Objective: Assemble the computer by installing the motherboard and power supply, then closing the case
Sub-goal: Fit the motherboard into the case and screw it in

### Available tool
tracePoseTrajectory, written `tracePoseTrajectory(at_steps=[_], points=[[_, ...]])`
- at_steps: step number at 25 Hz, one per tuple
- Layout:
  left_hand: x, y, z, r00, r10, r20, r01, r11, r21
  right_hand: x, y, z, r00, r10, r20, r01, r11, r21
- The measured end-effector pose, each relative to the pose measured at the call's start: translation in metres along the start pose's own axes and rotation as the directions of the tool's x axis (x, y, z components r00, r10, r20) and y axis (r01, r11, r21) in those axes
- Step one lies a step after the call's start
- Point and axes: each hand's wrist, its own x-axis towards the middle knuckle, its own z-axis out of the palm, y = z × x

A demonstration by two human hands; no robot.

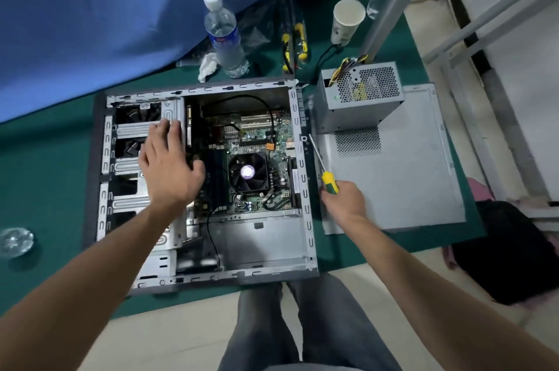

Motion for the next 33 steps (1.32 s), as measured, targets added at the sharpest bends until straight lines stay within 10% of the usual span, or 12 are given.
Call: tracePoseTrajectory(at_steps=[33], points=[[0.0,0.001,0.001,0.999,-0.02,-0.034,0.018,0.998,-0.054,0.003,0.011,0.004,0.993,-0.065,-0.102,0.071,0.996,0.056]])
